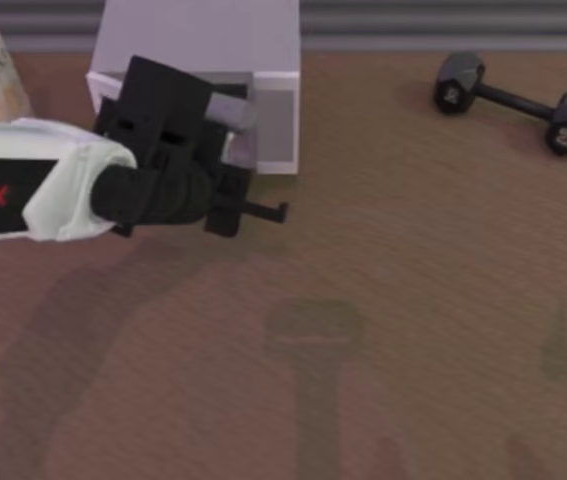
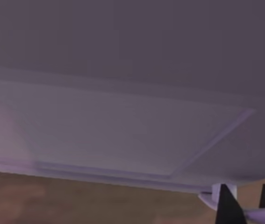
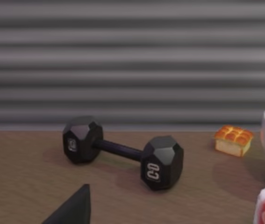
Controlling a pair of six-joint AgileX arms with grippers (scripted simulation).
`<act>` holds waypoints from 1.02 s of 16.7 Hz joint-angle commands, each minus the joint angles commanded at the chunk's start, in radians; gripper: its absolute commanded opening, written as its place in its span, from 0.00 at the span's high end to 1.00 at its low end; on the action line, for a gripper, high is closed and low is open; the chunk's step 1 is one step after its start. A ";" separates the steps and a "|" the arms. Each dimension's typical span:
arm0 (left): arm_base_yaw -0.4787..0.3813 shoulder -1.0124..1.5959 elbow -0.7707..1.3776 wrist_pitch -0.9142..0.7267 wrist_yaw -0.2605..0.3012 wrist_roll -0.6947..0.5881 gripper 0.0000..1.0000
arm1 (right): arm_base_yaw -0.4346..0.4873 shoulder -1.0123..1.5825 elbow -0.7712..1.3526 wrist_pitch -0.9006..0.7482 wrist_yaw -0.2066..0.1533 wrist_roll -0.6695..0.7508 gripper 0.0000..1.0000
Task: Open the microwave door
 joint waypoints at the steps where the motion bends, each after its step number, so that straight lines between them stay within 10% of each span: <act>1: 0.004 -0.006 -0.006 0.003 0.008 0.012 1.00 | 0.000 0.000 0.000 0.000 0.000 0.000 0.00; 17: 0.014 -0.014 -0.023 0.005 0.024 0.035 1.00 | 0.000 0.000 0.000 0.000 0.000 0.000 0.00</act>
